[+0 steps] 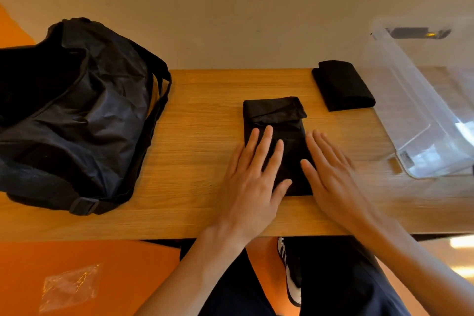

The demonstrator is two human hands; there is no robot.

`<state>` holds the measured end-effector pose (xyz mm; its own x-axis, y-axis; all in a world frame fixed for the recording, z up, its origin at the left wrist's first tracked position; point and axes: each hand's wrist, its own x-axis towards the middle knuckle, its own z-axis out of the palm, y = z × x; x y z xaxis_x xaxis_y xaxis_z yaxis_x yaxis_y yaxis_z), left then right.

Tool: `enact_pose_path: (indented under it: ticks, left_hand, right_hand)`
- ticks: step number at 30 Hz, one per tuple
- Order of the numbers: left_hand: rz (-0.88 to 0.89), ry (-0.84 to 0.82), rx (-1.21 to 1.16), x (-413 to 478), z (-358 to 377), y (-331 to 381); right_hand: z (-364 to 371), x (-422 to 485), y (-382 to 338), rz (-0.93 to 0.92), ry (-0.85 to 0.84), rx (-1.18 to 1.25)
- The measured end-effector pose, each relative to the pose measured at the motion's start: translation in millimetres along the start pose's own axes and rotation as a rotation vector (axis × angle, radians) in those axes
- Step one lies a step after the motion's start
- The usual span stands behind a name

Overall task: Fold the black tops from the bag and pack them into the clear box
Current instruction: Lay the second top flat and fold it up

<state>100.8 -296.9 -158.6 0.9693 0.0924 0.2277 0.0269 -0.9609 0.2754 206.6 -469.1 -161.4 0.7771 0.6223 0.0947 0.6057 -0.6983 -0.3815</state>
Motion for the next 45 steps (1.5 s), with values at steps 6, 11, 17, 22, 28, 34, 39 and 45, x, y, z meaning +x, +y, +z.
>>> enact_pose_path:
  ticks: [6, 11, 17, 22, 28, 34, 39, 45]
  left_hand:
    - [-0.066, -0.115, 0.048, -12.5, 7.8, -5.8]
    - [-0.034, -0.103, 0.033, -0.4, -0.4, -2.9]
    - [-0.038, -0.219, -0.003, -0.6, -3.1, -0.9]
    - [-0.103, 0.148, -0.238, 34.2, -20.5, -18.8]
    - [0.0, 0.088, -0.032, 98.2, -16.1, -62.5]
    - [0.172, 0.211, -0.019, 110.6, -4.6, -73.7]
    - [0.183, 0.245, -0.091, 110.2, -3.9, -74.6]
    - [0.32, 0.209, -0.109, 116.3, 3.0, -77.9]
  right_hand:
    - [-1.0, 7.1, 2.5, 0.12, 0.004, -0.1]
    - [-6.2, 6.9, -26.2, -0.126, 0.153, -0.221]
    - [-1.5, 9.7, -20.0, -0.132, -0.148, -0.167]
    - [-27.0, 53.9, -8.7, -0.107, 0.245, 0.009]
    - [-25.4, 119.8, 13.3, -0.153, 0.05, -0.074]
    - [-14.1, 126.5, 19.4, -0.29, 0.177, 0.074]
    - [-20.1, 140.1, 27.4, -0.226, 0.179, 0.15]
    - [-20.2, 156.1, 31.5, -0.338, 0.122, 0.04]
